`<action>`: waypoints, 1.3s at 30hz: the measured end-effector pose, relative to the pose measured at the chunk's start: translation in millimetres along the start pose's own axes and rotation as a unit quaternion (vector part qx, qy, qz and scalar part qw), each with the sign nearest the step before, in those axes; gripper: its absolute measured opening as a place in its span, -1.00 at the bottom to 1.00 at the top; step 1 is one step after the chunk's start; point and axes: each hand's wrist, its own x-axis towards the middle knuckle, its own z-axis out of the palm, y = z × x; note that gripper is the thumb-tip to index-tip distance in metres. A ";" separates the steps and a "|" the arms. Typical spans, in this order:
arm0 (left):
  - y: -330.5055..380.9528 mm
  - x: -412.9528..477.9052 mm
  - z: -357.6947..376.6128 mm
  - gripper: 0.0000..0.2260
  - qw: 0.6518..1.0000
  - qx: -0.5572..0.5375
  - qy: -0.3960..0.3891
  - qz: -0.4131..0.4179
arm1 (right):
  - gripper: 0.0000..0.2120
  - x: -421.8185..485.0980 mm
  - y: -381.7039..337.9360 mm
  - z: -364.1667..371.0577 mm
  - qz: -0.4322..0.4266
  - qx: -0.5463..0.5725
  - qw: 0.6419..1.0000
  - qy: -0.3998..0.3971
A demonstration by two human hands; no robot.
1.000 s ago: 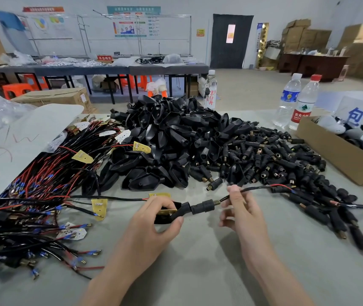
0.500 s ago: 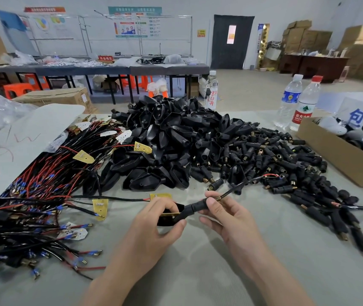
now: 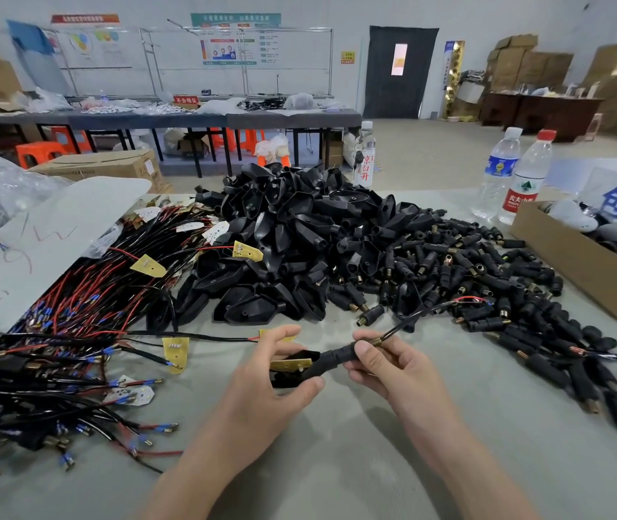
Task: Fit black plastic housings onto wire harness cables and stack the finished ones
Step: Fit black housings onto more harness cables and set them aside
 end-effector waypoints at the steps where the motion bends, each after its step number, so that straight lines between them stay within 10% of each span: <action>1: 0.4 0.1 -0.5 -0.48 1.000 -0.008 -0.005 -0.006 | -0.78 0.5 -0.2 -0.3 0.004 0.001 1.000 -0.003; 15: -2.1 2.0 4.8 -0.42 0.997 0.061 0.012 0.041 | -0.75 -1.7 7.1 4.1 0.030 -0.023 0.999 -0.032; 39: -7.7 4.0 8.2 -0.66 0.991 0.075 0.034 0.108 | -0.84 3.0 2.7 -1.6 -0.049 -0.041 0.986 0.153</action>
